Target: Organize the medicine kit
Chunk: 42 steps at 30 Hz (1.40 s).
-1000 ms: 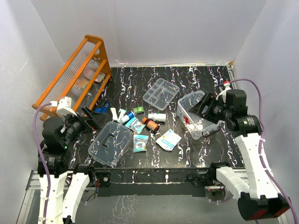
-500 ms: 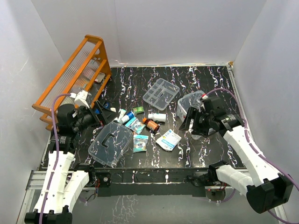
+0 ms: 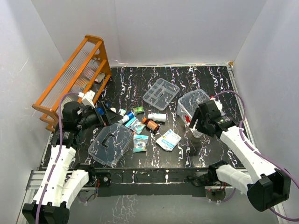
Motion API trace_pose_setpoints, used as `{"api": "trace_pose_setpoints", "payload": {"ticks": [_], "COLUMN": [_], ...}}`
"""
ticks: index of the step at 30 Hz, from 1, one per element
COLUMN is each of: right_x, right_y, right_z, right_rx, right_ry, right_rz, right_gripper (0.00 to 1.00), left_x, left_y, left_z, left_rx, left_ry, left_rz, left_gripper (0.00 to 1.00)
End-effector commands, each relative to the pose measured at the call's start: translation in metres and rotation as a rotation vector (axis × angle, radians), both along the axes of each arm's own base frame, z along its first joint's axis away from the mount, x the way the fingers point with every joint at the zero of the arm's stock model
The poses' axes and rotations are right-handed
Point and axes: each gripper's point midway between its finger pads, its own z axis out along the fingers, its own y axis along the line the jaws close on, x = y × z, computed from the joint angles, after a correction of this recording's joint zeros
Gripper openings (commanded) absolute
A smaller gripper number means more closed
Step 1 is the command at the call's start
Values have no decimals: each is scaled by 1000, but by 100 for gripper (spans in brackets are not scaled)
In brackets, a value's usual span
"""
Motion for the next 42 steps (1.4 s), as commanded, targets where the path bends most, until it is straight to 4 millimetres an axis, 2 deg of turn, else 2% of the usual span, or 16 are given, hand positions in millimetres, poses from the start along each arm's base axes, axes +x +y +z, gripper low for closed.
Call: {"api": "trace_pose_setpoints", "payload": {"ticks": [1, 10, 16, 19, 23, 29, 33, 38, 42], "right_x": [28, 41, 60, 67, 70, 55, 42, 42, 52], "right_y": [-36, -84, -103, -104, -77, -1, 39, 75, 108], "right_z": [15, 19, 31, 36, 41, 58, 61, 62, 58], "right_rx": [-154, -411, -447, -435, -308, 35, 200, 222, 200], "right_ry": [-126, -122, -143, -146, -143, -187, -213, -267, -301], "right_rz": [-182, -321, -380, -382, -252, 81, 265, 405, 492], "right_gripper": [67, 66, 66, 66, 69, 67, 66, 66, 68], "left_x": [1, 12, 20, 25, 32, 40, 41, 45, 52], "left_y": [-4, -5, -7, -9, -10, -20, -30, -33, -29], "left_z": [9, 2, -5, -10, -17, -34, -48, -69, -76], "left_rx": [-4, 12, 12, 17, 34, 38, 31, 58, 107], "left_ry": [-18, -3, 17, 36, 65, 158, 240, 295, 294], "left_rz": [-35, -39, -46, -50, -34, 30, 87, 156, 180], "left_gripper": [92, 92, 92, 91, 89, 84, 80, 74, 73]}}
